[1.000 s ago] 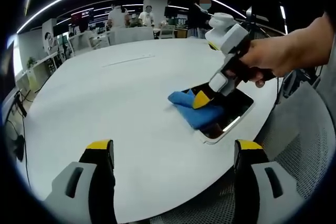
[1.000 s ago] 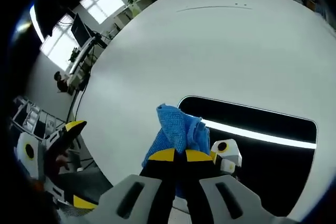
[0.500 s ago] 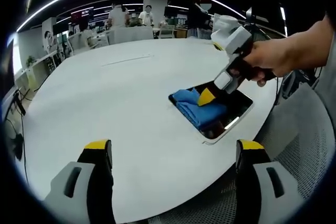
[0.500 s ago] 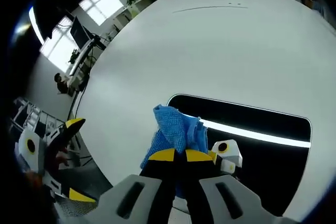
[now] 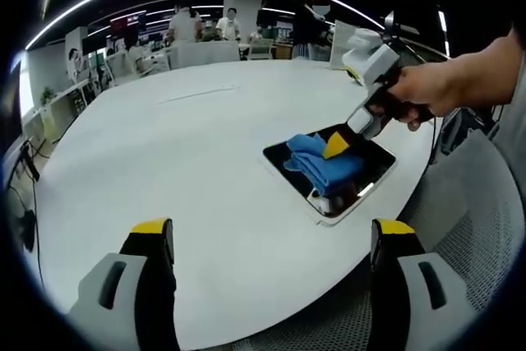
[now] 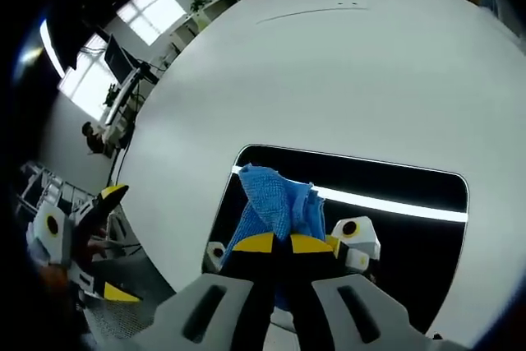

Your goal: Wipe the mirror surface with the cleaning cloth until all visible marks leave the cleaned area.

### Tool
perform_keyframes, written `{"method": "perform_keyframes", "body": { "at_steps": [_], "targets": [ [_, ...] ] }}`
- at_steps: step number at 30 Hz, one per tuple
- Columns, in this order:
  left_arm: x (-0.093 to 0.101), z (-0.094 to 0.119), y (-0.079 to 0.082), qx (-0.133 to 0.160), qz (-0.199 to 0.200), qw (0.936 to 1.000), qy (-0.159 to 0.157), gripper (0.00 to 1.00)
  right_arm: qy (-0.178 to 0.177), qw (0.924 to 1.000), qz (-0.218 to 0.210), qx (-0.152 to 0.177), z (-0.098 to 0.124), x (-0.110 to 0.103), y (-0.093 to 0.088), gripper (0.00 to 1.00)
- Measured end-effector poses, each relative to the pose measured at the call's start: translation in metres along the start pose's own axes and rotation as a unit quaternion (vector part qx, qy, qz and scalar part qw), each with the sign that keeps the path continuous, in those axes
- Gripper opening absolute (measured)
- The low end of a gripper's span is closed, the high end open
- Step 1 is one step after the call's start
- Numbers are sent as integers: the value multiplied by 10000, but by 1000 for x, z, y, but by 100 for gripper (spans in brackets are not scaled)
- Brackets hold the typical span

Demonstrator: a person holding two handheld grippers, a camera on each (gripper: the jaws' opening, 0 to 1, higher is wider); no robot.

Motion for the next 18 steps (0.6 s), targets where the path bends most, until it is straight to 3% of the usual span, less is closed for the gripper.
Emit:
{"method": "perform_keyframes", "body": {
  "at_steps": [9, 18],
  "targets": [
    [1, 0, -1, -34, -22, 10000, -15, 99, -75, 9999, -143, 57, 12, 26, -3, 0],
    [0, 1, 0, 1, -24, 10000, 2, 99, -81, 9998, -142, 94, 18, 36, -4, 0]
  ]
}}
Point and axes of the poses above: the point that each gripper's makers call its tool centre point, and the gripper's own axes: z roughly backward along the fingers, x roughly to its right, y roughly out of its top, the point moved 6 cm from there along z, roughly backward along the fingers, and after that the axes turned 8 degrees about -z, right-handed, at the moved point
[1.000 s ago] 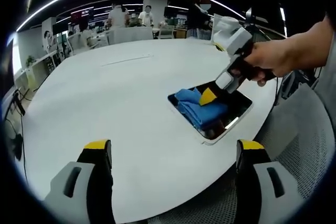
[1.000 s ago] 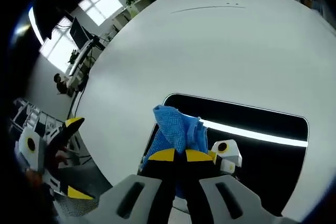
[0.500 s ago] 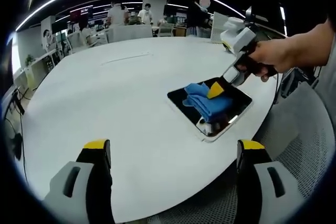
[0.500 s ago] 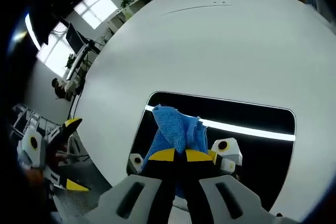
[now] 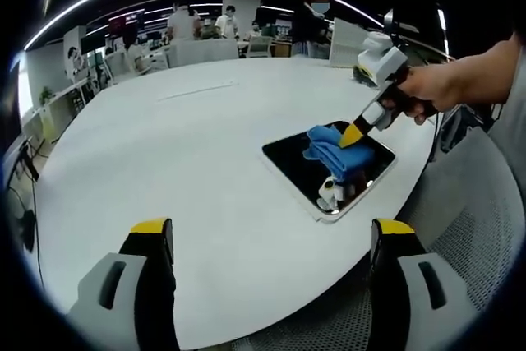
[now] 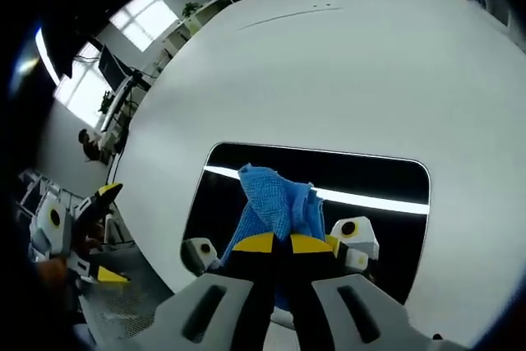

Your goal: Wipe the mirror surface with the cleaning cloth until all visible marks leave the cleaned area.

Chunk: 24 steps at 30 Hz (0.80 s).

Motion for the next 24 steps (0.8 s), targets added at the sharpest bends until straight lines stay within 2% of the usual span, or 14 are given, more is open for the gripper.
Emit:
{"method": "perform_keyframes", "body": {
  "at_steps": [12, 24],
  "targets": [
    [2, 1, 4, 68, 19, 10000, 24, 99, -1, 10000, -25, -6, 5, 10, 0, 0],
    [3, 0, 3, -14, -35, 10000, -2, 99, -37, 9999, -152, 28, 13, 24, -2, 0]
  ]
}}
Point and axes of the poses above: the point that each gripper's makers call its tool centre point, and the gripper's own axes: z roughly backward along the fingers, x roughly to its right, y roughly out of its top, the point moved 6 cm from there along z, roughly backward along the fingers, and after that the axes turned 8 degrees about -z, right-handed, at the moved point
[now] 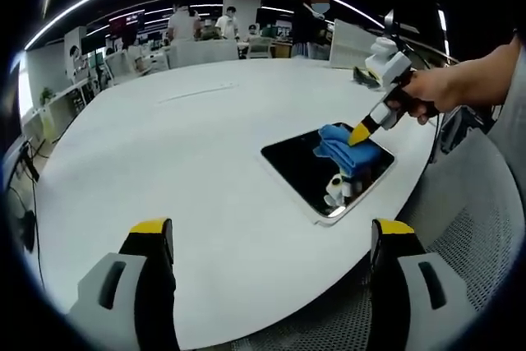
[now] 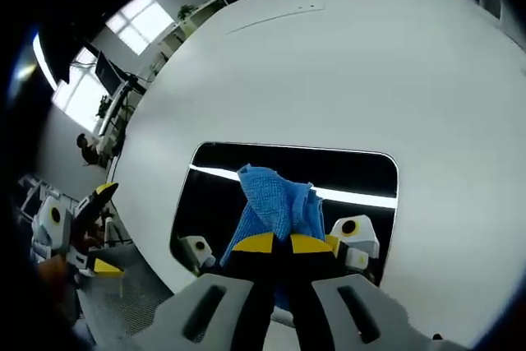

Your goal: Wipe the mirror surface with the cleaning cloth until all visible marks leave the cleaned area.

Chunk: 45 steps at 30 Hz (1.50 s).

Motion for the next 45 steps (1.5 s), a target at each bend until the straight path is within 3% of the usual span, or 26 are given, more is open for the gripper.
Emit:
{"method": "perform_keyframes", "body": {
  "at_steps": [10, 29, 45],
  "targets": [
    [-1, 0, 0, 46, 12, 10000, 22, 99, -82, 9999, 31, 70, 4, 7, -1, 0],
    [1, 0, 2, 66, -13, 10000, 25, 99, -234, 9993, -245, 139, 23, 44, 1, 0],
    [0, 1, 3, 105, -7, 9999, 31, 99, -389, 9988, -264, 154, 29, 55, -1, 0]
  ]
}}
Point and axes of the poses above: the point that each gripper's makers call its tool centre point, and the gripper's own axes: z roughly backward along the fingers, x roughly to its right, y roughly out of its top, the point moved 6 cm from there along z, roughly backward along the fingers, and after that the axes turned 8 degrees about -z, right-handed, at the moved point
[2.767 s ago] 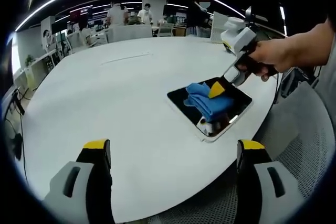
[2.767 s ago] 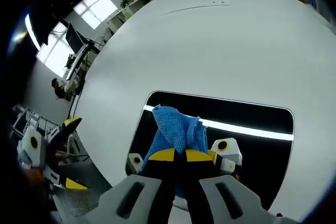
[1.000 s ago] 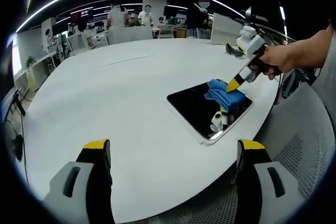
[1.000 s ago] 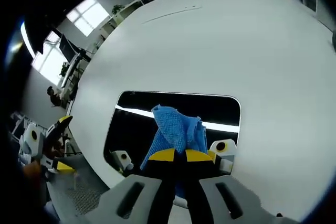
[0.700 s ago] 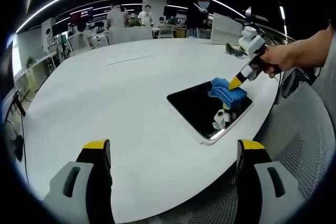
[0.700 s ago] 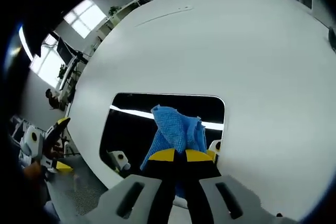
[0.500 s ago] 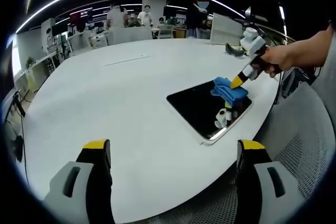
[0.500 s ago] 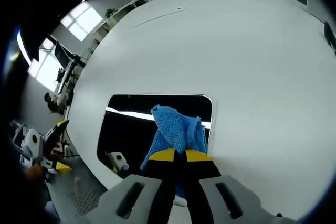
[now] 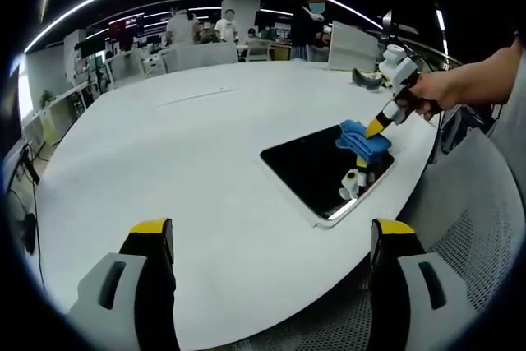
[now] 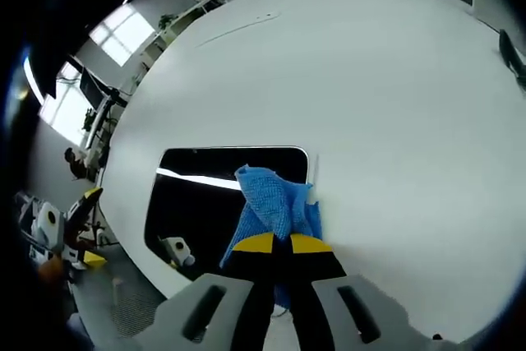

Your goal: Wipe the mirror surface with the cleaning cloth until all visible marks leave the cleaned area.

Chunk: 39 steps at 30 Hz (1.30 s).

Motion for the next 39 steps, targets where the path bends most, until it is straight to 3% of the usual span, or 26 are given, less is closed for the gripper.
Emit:
{"method": "perform_keyframes", "body": {
  "at_steps": [11, 13, 21, 35, 39],
  "targets": [
    [-2, -1, -2, -50, -37, 10000, 44, 99, 2, 10000, 14, -42, -1, 0, 1, 0],
    [-4, 1, 0, 18, 119, 9999, 89, 99, 24, 10000, -7, -21, -1, 0, 0, 0],
    [-6, 2, 1, 137, 65, 9998, 135, 99, -41, 9998, 211, 8, -1, 0, -1, 0],
    [-3, -3, 0, 149, 26, 9999, -37, 99, -34, 9998, 144, -95, -5, 2, 3, 0],
    [-5, -4, 1, 160, 65, 9998, -18, 99, 73, 9996, -207, -174, -6, 5, 5, 0]
  ]
}}
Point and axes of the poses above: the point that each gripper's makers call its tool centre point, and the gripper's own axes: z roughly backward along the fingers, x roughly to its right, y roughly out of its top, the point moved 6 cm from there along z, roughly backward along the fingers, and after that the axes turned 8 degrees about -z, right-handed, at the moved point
